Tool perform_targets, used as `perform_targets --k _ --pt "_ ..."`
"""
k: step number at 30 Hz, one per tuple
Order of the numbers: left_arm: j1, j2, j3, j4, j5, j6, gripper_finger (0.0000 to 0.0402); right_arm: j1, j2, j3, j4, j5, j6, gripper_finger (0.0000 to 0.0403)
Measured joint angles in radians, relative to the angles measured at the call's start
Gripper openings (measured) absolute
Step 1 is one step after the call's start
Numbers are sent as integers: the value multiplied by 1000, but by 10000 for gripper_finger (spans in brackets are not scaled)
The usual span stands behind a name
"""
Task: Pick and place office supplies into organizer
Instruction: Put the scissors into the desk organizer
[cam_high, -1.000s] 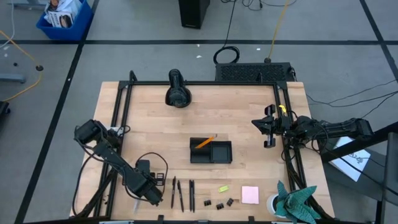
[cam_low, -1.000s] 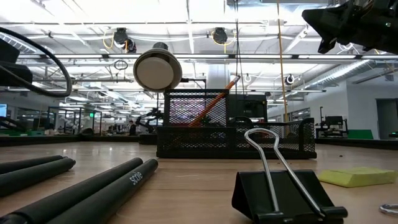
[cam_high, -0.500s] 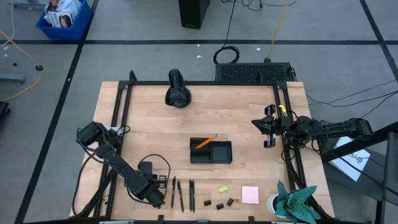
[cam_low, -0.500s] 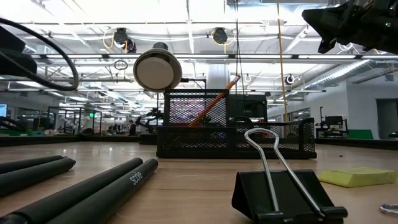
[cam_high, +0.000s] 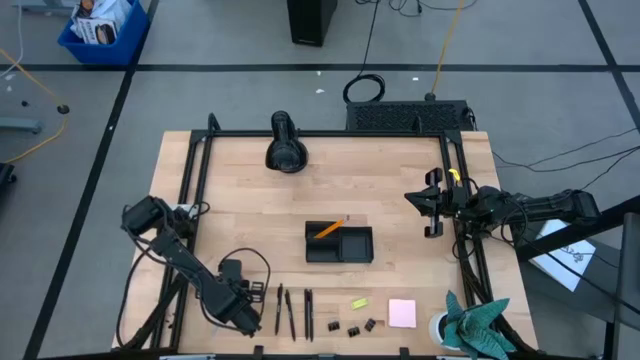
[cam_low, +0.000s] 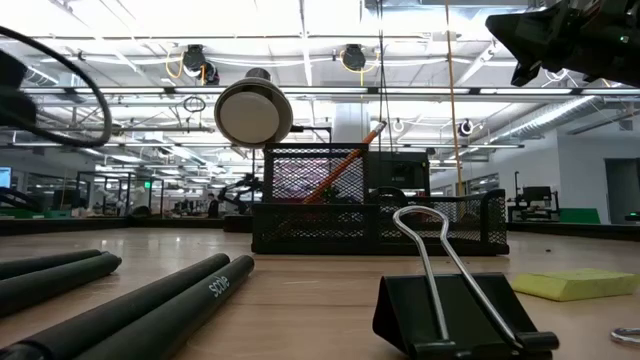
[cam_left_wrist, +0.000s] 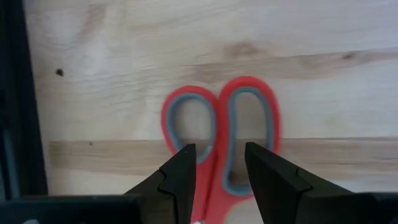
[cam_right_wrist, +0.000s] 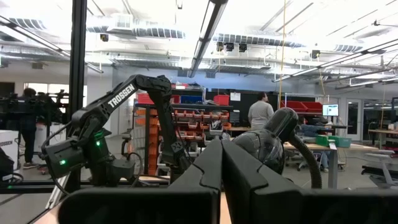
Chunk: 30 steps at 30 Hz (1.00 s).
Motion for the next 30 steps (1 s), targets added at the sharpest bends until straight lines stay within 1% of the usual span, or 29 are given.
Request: perform_targets --k 6,13,17,19,21,26,30 --pt "-6 -1 -56 97 -4 0 145 0 0 0 0 0 -2 0" --pt "-8 -15 -155 238 -46 23 145 0 0 0 0 0 -2 0" --pt "-20 -19 -176 267 -88 62 142 0 0 0 0 0 -2 0" --pt "-28 -19 -178 273 -119 105 130 0 0 0 0 0 1 0" --pt "-36 -18 -180 281 -147 127 109 0 0 0 0 0 5 0" --pt "-57 -18 -180 287 -184 119 36 0 0 0 0 0 5 0" --pt "-82 -16 -180 287 -252 103 31 0 0 0 0 0 5 0"
